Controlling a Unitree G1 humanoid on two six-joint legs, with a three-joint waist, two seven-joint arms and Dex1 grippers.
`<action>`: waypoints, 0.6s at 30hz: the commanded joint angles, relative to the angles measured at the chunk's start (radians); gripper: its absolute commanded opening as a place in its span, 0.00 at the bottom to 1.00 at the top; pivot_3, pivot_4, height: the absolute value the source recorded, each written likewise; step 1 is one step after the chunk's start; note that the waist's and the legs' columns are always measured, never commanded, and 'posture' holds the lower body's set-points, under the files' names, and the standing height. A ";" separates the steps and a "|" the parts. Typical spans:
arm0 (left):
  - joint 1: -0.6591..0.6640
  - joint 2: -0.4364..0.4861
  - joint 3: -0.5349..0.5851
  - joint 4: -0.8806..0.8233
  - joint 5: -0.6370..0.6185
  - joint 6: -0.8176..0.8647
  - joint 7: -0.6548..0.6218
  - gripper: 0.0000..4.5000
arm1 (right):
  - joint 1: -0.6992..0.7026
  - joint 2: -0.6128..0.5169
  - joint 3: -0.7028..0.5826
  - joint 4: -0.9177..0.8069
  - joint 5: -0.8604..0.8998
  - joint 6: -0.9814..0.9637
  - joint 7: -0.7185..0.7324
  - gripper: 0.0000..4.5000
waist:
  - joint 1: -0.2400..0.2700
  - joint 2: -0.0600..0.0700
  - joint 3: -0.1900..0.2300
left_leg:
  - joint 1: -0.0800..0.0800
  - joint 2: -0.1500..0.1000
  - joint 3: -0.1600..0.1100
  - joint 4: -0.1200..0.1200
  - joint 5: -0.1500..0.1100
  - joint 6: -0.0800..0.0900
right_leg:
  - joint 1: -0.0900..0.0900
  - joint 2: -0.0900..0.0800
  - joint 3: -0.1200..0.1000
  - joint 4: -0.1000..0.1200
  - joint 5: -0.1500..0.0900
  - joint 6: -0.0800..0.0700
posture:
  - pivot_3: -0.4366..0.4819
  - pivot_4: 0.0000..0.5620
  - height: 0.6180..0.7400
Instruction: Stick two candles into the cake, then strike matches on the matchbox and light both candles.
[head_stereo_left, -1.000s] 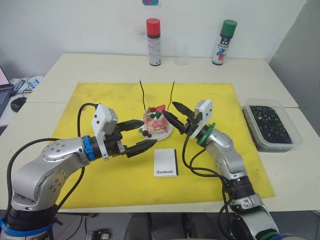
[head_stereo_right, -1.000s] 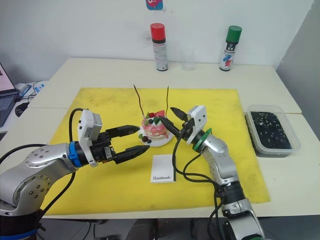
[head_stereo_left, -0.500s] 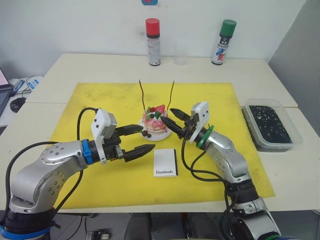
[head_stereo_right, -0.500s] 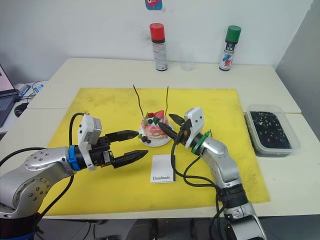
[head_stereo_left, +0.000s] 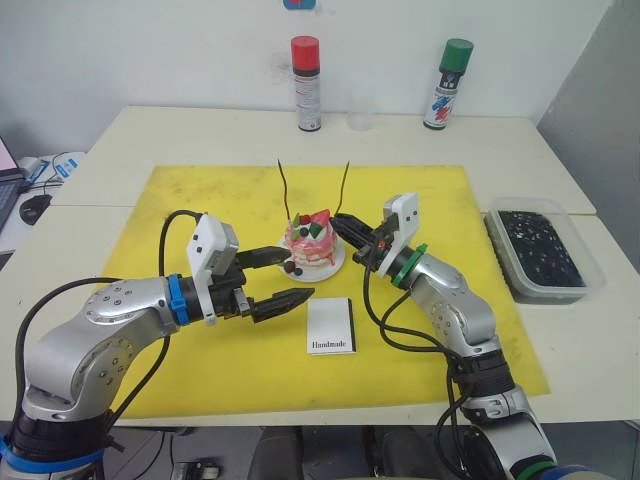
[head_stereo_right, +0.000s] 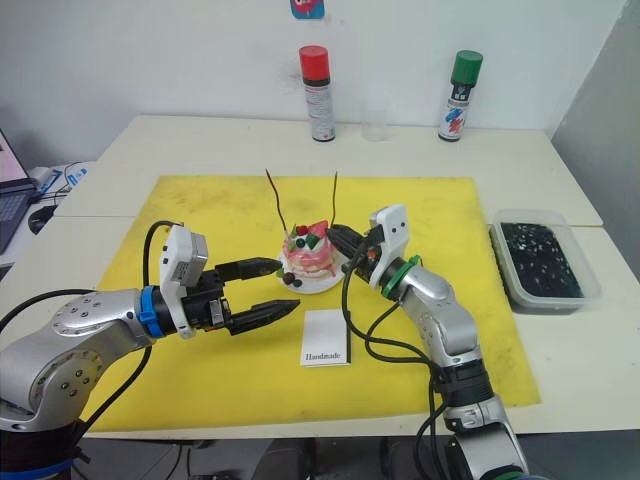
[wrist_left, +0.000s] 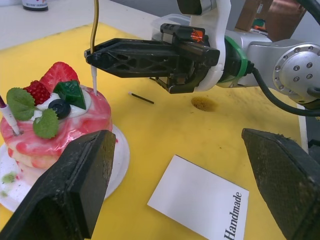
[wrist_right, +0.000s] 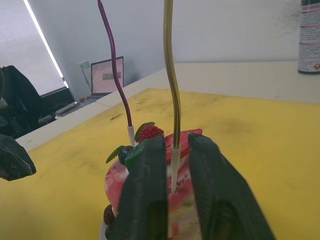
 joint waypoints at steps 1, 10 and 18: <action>-0.014 0.005 0.007 -0.028 -0.007 -0.017 -0.007 1.00 | -0.026 -0.002 -0.001 -0.022 0.016 0.006 0.012 0.01 | 0.000 0.000 0.000 | 0.000 0.000 0.000 0.000 0.000 0.000 | 0.000 0.000 0.000 0.000 0.000 0.000 | 0.48 0.27 1.00; -0.011 0.004 0.007 -0.026 -0.001 -0.024 -0.009 1.00 | -0.029 -0.017 0.023 -0.049 -0.003 -0.010 0.039 0.01 | 0.000 0.000 0.000 | 0.000 0.000 0.000 0.000 0.000 0.000 | 0.000 0.000 0.000 0.000 0.000 0.000 | 0.48 0.27 1.00; -0.010 0.004 0.006 -0.025 0.003 -0.029 -0.011 1.00 | -0.022 -0.041 0.059 -0.037 -0.044 -0.050 0.050 0.01 | 0.000 0.000 0.000 | 0.000 0.000 0.000 -0.001 0.000 0.000 | 0.000 0.000 0.000 0.000 0.000 0.000 | 0.48 0.27 1.00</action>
